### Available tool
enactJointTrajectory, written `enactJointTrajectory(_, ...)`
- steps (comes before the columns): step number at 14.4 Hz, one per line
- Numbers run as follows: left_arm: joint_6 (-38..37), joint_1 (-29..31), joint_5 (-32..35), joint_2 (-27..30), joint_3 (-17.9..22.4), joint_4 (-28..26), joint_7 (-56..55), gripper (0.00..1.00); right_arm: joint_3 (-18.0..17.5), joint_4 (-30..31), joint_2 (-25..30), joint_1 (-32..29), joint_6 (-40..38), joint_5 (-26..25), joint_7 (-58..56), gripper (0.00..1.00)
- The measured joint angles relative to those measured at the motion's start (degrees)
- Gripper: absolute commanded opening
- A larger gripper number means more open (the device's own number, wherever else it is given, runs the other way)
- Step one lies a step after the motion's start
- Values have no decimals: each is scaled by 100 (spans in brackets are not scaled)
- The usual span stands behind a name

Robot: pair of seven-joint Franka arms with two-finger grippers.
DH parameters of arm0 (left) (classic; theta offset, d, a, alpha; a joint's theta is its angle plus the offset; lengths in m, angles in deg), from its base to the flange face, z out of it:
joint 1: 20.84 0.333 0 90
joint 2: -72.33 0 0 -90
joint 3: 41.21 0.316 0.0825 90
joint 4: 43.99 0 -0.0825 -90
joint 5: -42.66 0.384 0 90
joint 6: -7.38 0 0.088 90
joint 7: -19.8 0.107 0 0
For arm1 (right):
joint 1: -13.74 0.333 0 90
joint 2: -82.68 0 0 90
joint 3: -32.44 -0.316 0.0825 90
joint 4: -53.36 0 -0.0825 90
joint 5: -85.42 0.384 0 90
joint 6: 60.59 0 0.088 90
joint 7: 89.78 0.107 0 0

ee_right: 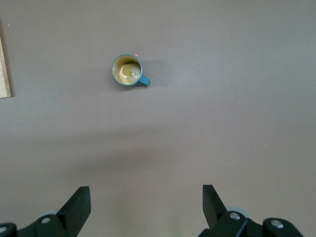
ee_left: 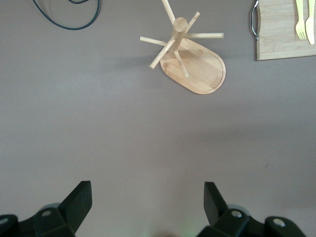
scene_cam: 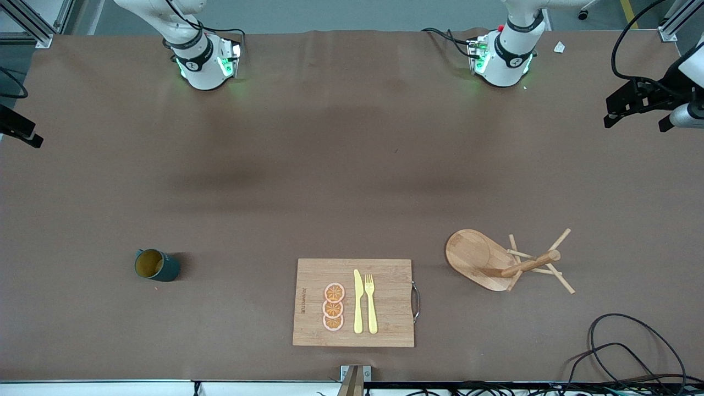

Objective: Pass cup and hang on rack
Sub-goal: 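Reach the right gripper toward the teal mug, then lower the right gripper and grasp the teal mug rim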

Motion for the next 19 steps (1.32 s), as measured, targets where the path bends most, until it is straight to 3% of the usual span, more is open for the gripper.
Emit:
enactJointTrajectory(7,-1,-4,19,-1,-22,0,0,100,-65,4,0,4,84,0,-3,100)
enactJointTrajectory(11,-1,-3,74,-1,-22,0,0,100,-104,49,-166,134,625,92,10,100)
enactJointTrajectory(19,-16,16,78,-2,-15,-11,0,100,-128,34,-2305,558,2541,309,40,100)
